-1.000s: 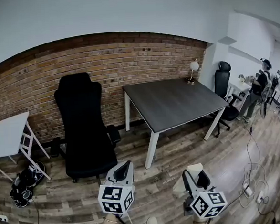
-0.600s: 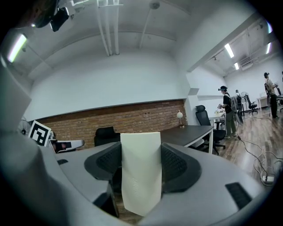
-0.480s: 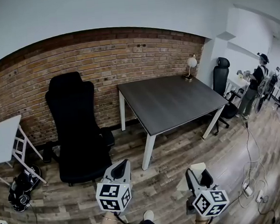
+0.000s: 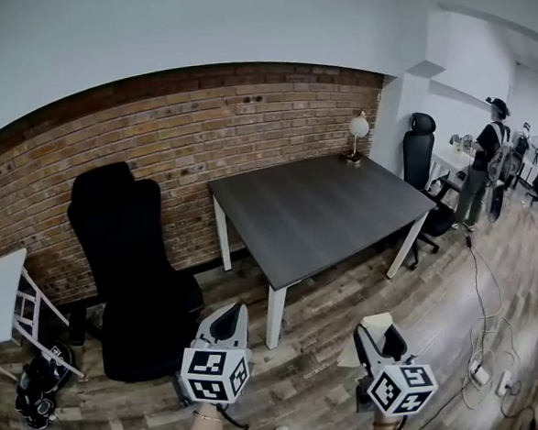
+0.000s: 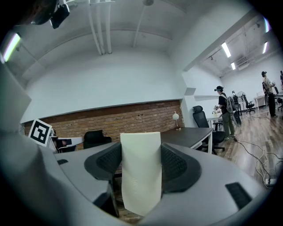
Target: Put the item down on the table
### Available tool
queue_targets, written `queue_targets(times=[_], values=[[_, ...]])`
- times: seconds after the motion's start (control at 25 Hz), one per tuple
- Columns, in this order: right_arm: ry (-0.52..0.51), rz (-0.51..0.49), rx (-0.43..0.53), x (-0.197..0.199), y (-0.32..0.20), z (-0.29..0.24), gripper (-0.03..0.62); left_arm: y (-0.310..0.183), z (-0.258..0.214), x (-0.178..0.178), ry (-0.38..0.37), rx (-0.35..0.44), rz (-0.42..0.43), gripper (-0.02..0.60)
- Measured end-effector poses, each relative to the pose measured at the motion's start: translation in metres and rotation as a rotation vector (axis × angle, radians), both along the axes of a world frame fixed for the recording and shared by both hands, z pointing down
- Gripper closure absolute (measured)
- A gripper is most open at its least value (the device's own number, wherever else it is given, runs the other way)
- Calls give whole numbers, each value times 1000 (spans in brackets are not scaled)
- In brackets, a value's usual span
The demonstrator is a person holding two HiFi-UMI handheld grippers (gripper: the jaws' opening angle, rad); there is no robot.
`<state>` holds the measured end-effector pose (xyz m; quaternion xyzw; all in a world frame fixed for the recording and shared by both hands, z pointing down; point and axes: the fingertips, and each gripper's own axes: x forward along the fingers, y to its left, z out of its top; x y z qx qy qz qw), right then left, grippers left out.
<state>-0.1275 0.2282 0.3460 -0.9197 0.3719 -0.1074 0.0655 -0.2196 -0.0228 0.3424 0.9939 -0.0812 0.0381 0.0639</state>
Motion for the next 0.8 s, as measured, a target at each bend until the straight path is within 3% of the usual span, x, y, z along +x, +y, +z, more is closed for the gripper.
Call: queue_targets(times=[0.36,0.8], values=[[-21,2,4,71,-2,4,299,-4,1,66,-6,4,-13,571],[-54,-5,4,121,1,16,299,3,11,111,-39,11,-17,571]])
